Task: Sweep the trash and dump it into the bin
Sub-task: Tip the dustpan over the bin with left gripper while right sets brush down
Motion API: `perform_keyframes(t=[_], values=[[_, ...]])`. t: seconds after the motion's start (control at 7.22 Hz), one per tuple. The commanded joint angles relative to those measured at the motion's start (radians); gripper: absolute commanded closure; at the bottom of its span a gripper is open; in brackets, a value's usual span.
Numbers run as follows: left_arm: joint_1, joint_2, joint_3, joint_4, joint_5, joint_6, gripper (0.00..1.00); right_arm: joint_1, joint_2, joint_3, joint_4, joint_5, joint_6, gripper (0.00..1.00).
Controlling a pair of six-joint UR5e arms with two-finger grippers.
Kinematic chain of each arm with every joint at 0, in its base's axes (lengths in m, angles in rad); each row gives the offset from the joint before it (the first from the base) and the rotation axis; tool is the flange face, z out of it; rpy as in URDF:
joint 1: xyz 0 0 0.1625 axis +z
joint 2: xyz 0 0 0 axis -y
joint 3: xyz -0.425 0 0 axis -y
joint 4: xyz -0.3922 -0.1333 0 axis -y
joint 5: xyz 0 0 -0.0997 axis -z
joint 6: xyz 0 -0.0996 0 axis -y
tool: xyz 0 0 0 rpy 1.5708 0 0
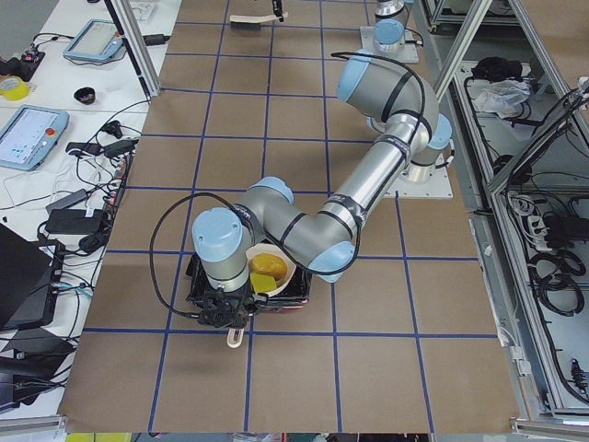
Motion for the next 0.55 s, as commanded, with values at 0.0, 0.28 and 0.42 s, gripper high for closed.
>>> perform_keyframes(t=[0.0, 0.28, 0.42], values=[[0.000, 0.011, -0.087, 0.188, 0.084, -0.015, 1.00, 0.000, -0.003, -0.003, -0.054, 0.002, -0.006, 0.61], [-0.022, 0.044, -0.161, 0.326, 0.092, -0.016, 1.00, 0.000, -0.004, -0.003, -0.056, 0.010, 0.001, 0.42], [-0.049, 0.050, -0.160, 0.346, 0.148, -0.039, 1.00, 0.000, -0.004, -0.003, -0.056, 0.013, 0.000, 0.41]])
